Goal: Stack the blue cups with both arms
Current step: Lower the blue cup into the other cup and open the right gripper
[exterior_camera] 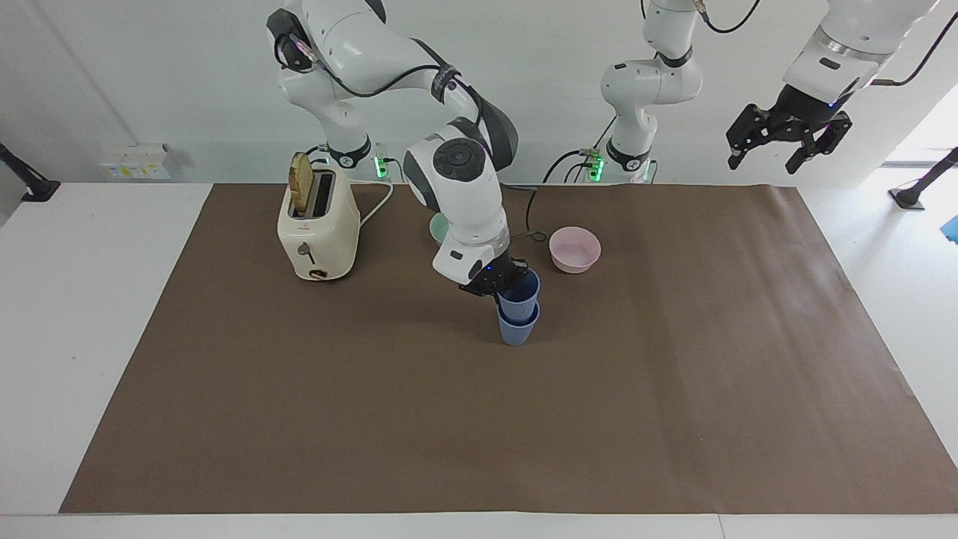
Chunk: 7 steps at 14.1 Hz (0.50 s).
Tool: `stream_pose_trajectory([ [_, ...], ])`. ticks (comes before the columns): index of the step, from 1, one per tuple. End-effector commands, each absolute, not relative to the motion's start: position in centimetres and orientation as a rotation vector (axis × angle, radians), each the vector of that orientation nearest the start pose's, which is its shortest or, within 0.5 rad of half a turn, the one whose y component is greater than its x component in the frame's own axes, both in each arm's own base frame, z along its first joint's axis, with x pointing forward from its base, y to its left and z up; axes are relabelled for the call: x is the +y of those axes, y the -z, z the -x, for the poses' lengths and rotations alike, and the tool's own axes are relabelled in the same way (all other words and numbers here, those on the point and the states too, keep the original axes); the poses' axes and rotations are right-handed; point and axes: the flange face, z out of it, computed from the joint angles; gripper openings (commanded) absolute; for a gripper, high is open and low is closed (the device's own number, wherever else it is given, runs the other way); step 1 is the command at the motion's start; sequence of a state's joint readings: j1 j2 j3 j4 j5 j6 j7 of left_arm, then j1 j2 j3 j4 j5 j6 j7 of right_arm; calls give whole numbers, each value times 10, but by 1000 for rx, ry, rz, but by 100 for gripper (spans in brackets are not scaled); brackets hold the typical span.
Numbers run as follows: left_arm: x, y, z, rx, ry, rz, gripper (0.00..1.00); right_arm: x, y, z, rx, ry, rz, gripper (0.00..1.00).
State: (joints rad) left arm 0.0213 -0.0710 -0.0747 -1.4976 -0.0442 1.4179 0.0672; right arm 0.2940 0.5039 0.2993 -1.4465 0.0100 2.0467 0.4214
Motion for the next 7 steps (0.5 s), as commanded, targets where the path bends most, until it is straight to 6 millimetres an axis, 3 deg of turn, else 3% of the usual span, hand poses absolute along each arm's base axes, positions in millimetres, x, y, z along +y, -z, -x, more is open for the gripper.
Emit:
stream_pose_trajectory([
  [1,-30,-686,-508,199,-21,3176,100,363,-409,-611,-178,62,2953,0],
  [5,-30,-686,-508,199,-21,3176,100,364,-404,-610,-184,55,2963,0],
  [6,-30,-686,-508,199,-21,3176,100,364,-404,-610,-180,55,2963,12],
  [7,-30,-686,-508,199,-21,3176,100,364,-403,-611,-175,54,2963,30],
])
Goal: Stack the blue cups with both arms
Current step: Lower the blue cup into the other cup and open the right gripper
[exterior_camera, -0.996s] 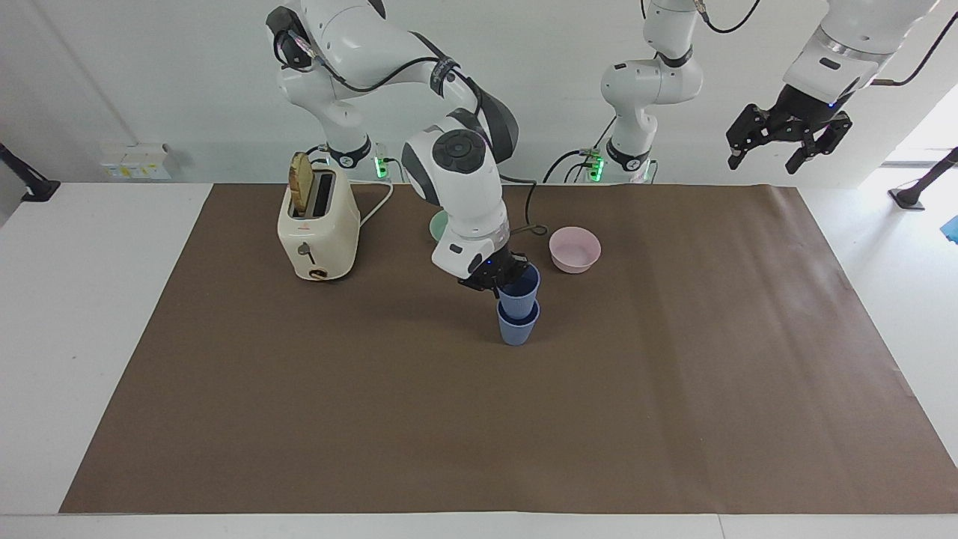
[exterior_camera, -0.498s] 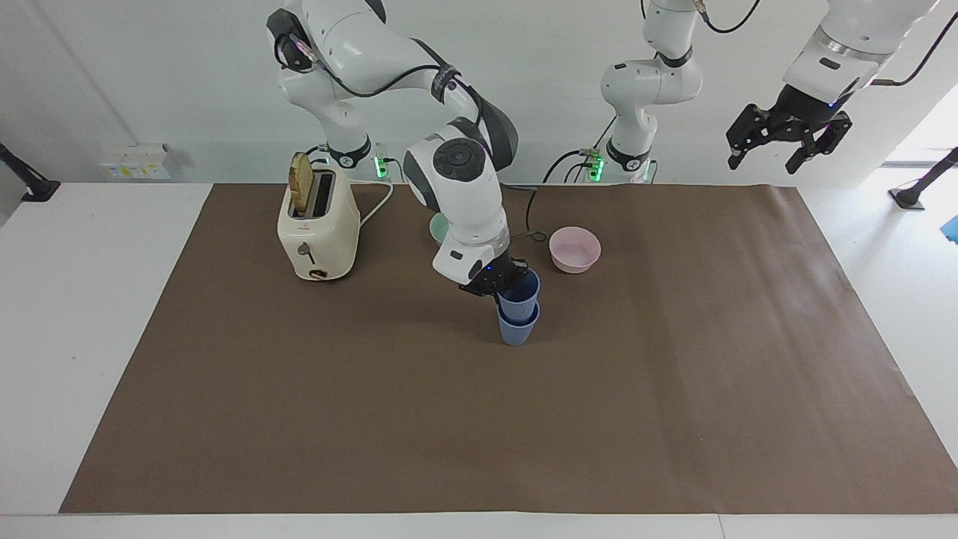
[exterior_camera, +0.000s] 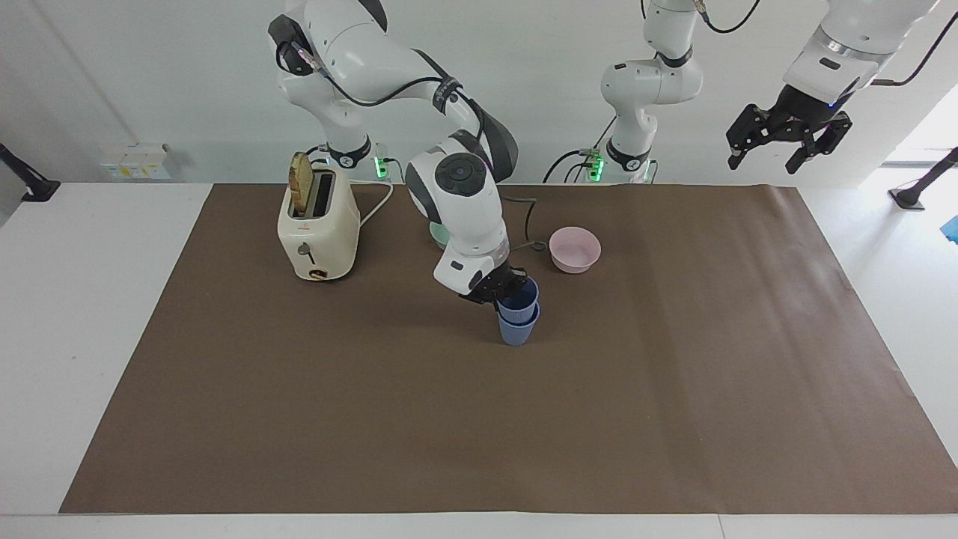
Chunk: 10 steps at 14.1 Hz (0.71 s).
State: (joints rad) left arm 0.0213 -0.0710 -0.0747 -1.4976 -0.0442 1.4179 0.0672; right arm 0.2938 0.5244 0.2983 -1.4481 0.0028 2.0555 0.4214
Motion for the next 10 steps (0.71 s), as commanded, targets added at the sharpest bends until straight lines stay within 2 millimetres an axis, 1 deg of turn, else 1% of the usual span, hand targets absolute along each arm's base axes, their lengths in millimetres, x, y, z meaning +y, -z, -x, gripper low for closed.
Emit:
stream_pose_trajectory([
  [1,-30,-686,-508,199,-21,3176,100,364,-403,-611,-175,54,2963,37],
  [4,-30,-686,-508,199,-21,3176,100,364,-404,-611,-172,56,2962,38],
  [5,-30,-686,-508,199,-21,3176,100,364,-404,-611,-175,50,2964,39],
  [6,-30,-686,-508,199,-21,3176,100,363,-405,-610,-174,44,2967,45],
  [7,-30,-686,-508,199,-21,3176,100,360,-408,-612,-170,45,2972,57],
  [8,-30,-686,-508,199,-21,3176,100,357,-415,-614,-167,60,2971,88],
  [9,-30,-686,-508,199,-21,3176,100,353,-419,-614,-164,56,2974,100],
  [10,-30,-686,-508,199,-21,3176,100,343,-429,-617,-141,34,2981,100],
])
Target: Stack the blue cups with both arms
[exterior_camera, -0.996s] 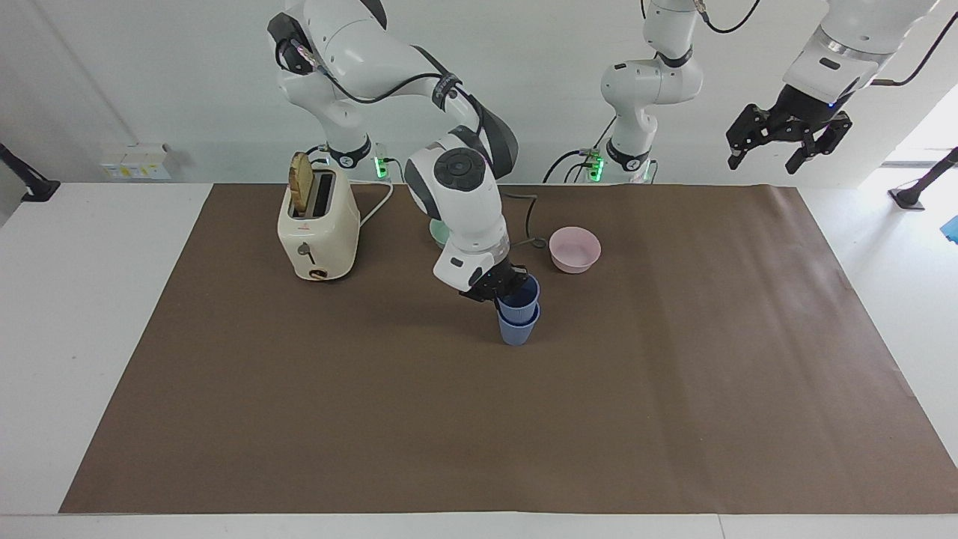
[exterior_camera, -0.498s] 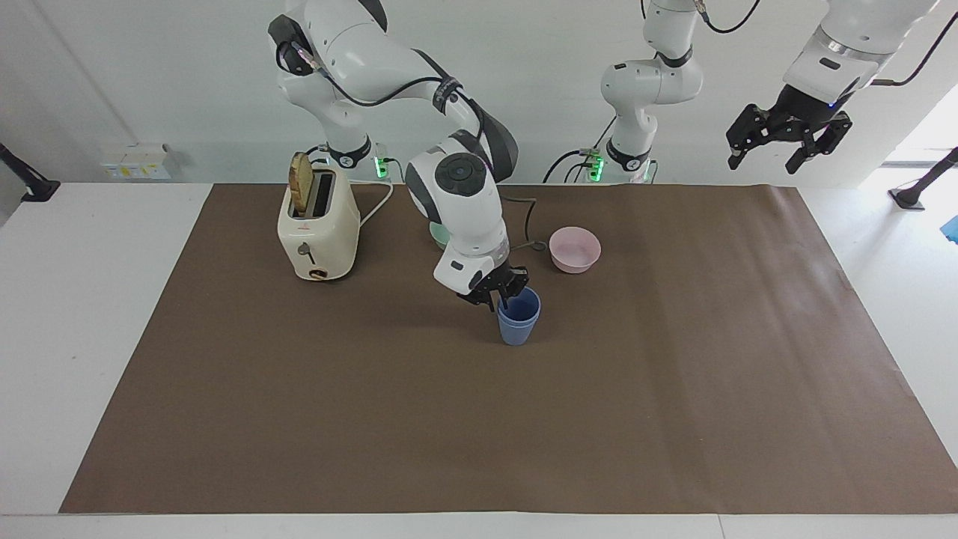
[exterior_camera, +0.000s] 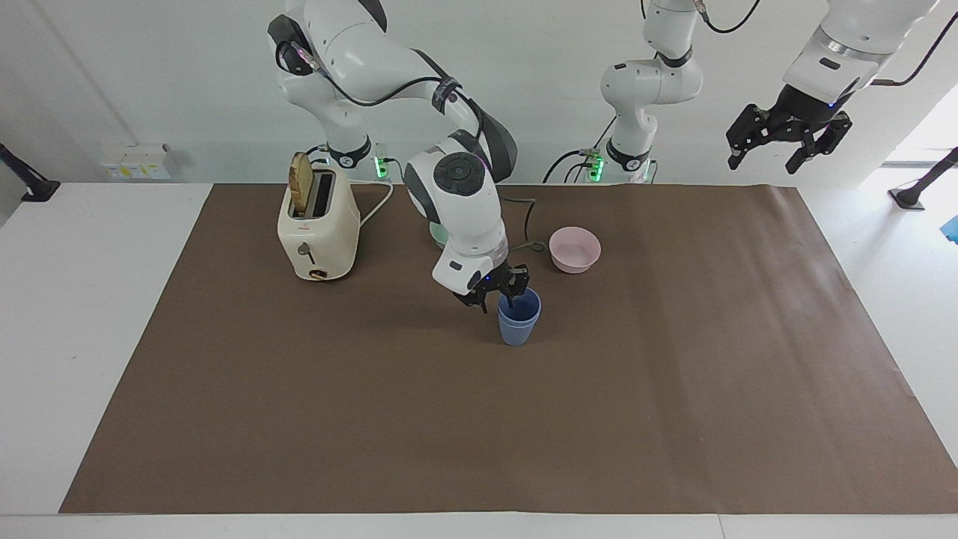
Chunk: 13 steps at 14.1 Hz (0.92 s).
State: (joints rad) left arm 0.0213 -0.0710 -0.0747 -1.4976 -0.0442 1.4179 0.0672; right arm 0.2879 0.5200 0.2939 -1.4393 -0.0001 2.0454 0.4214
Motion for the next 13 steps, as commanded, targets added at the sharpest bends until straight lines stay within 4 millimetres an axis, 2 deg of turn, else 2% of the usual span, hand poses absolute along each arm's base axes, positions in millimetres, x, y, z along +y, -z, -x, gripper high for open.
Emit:
stream_pose_trajectory([
  [1,-30,-686,-508,199,-21,3176,100,330,-452,-620,-123,19,2990,100],
  [2,-30,-686,-508,199,-21,3176,100,321,-468,-623,-122,11,3005,100],
  [5,-30,-686,-508,199,-21,3176,100,262,-513,-635,-81,76,3011,100],
  [6,-30,-686,-508,199,-21,3176,100,246,-522,-637,-51,88,3016,100],
  [8,-30,-686,-508,197,-21,3176,100,228,-532,-635,-25,65,3044,100],
  [11,-30,-686,-508,199,-21,3176,100,163,-581,-637,-10,191,3043,100],
  [13,-30,-686,-508,197,-21,3176,100,135,-597,-631,21,180,3059,100],
])
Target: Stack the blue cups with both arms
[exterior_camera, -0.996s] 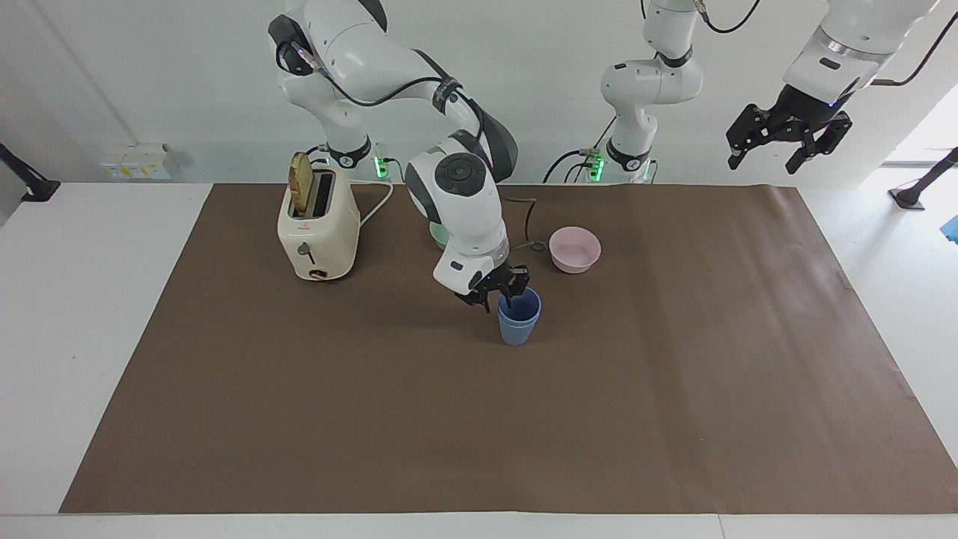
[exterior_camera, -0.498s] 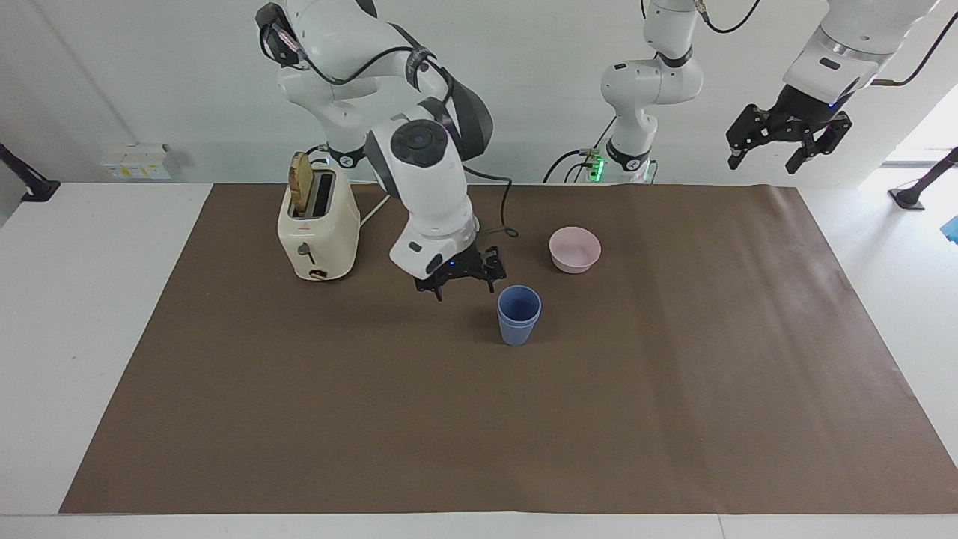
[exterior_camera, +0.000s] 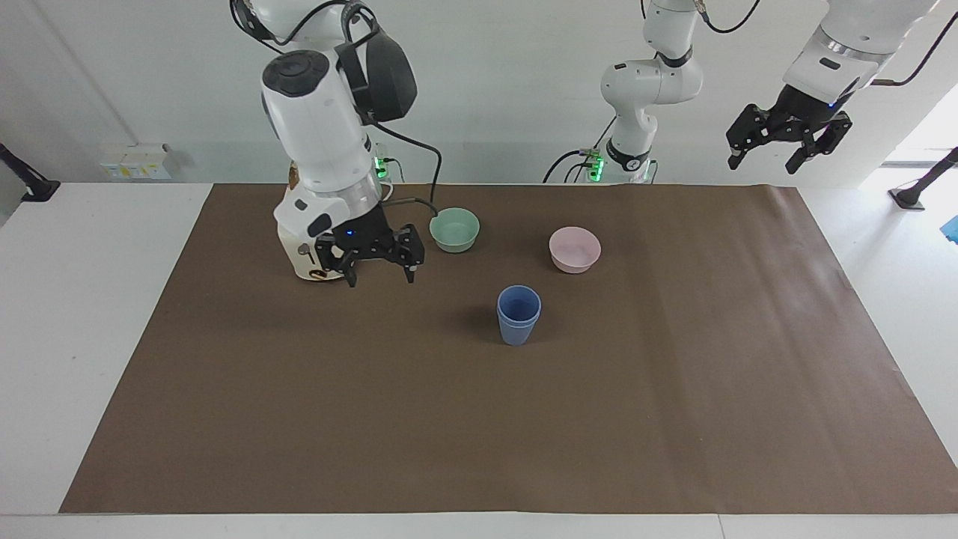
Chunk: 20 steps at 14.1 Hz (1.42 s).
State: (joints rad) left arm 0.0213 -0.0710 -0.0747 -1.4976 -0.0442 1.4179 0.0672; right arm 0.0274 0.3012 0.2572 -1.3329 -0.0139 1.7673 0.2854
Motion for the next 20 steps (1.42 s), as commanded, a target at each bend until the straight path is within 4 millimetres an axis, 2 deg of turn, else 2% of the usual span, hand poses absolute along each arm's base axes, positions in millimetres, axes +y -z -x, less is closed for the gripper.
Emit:
stream_pose_trajectory([
  [1,-30,-686,-508,197,-21,3176,100,120,-604,-628,54,173,3071,100],
  [3,-30,-686,-508,199,-21,3176,100,104,-616,-616,77,144,3096,100],
  [7,-30,-686,-508,199,-24,3176,100,50,-637,-601,-6,110,3157,100],
  [9,-30,-686,-508,199,-21,3176,100,41,-641,-600,-6,128,3217,100],
  [12,-30,-686,-508,197,-21,3176,100,34,-644,-599,-22,141,3254,100],
  [16,-30,-686,-508,199,-21,3176,100,37,-641,-596,-36,124,3244,100],
  [18,-30,-686,-508,199,-21,3176,100,42,-640,-596,-10,114,3146,100],
  [20,-30,-686,-508,199,-21,3176,100,41,-641,-597,-1,123,3140,100],
])
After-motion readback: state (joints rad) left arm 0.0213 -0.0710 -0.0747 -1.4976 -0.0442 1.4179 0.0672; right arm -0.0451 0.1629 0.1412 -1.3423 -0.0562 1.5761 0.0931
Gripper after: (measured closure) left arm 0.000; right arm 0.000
